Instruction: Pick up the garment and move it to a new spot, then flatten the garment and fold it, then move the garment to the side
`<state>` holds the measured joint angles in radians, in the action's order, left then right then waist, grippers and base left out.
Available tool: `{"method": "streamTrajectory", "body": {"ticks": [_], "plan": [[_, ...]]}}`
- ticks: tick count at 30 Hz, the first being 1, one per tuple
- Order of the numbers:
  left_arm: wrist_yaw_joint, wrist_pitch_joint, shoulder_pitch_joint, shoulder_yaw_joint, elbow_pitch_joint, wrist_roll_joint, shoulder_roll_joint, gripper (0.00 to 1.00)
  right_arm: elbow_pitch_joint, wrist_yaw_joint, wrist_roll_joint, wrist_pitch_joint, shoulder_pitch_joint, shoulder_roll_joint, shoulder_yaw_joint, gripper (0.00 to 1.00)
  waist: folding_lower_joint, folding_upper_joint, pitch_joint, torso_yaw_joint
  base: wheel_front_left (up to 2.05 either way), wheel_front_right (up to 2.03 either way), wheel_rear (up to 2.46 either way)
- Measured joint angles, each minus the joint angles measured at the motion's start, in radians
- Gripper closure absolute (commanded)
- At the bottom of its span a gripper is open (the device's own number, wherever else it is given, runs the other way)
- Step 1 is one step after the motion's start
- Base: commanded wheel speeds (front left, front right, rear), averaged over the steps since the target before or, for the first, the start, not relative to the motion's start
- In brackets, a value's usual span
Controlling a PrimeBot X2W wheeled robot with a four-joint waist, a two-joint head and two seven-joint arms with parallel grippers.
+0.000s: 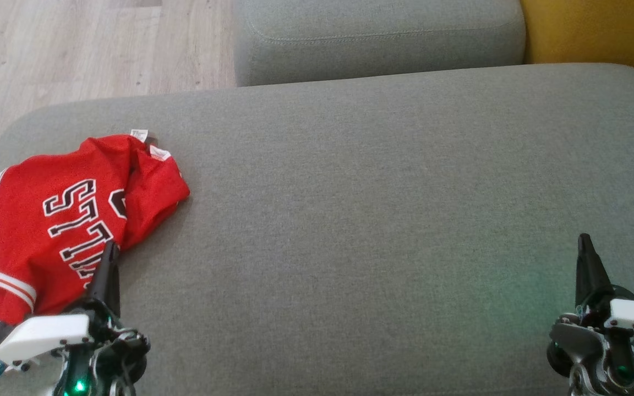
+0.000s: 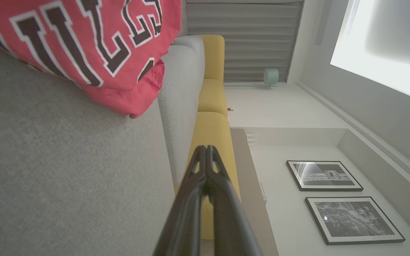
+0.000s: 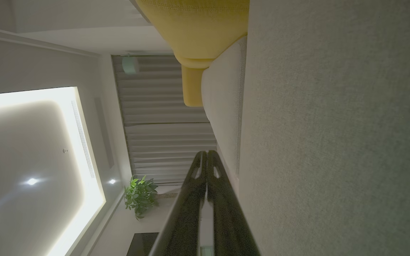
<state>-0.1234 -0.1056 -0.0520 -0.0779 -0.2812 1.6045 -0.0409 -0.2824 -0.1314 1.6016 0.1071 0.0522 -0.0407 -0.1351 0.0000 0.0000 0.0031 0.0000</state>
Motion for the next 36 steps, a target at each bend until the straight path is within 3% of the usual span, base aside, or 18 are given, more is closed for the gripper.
{"method": "streamTrajectory", "body": {"ticks": [4, 5, 13, 25, 36], "plan": [[0.000, 0.000, 0.000, 0.000, 0.000, 0.000, 0.000, 1.00, 0.000, 0.000, 0.000, 0.000, 0.000, 0.000, 0.000, 1.00, 0.0000, 0.0000, 0.000, 0.000, 0.00, 0.00, 0.00], [0.000, 0.000, 0.000, 0.000, -0.002, 0.000, 0.000, 0.00, -0.002, 0.000, 0.000, 0.000, 0.000, 0.000, 0.000, 0.00, 0.0000, 0.0000, 0.000, 0.000, 0.00, 0.00, 0.00], [0.004, 0.005, 0.083, 0.005, -0.087, 0.000, 0.016, 0.00, -0.084, 0.000, 0.000, -0.002, -0.069, 0.002, 0.004, 0.00, 0.0000, 0.0000, 0.000, 0.000, 0.00, 0.00, 0.00], [0.004, 0.039, 0.066, 0.028, -0.060, -0.002, 0.016, 0.00, -0.048, 0.000, 0.009, -0.028, -0.062, 0.002, 0.033, 0.00, 0.0000, 0.0000, 0.000, 0.001, 0.00, 0.00, 0.00], [0.004, 0.074, 0.066, 0.035, -0.011, -0.072, 0.016, 0.00, 0.012, 0.000, -0.008, -0.047, -0.062, 0.002, 0.067, 0.00, 0.0000, 0.0000, -0.002, 0.004, 0.00, 0.00, 0.00]]}}
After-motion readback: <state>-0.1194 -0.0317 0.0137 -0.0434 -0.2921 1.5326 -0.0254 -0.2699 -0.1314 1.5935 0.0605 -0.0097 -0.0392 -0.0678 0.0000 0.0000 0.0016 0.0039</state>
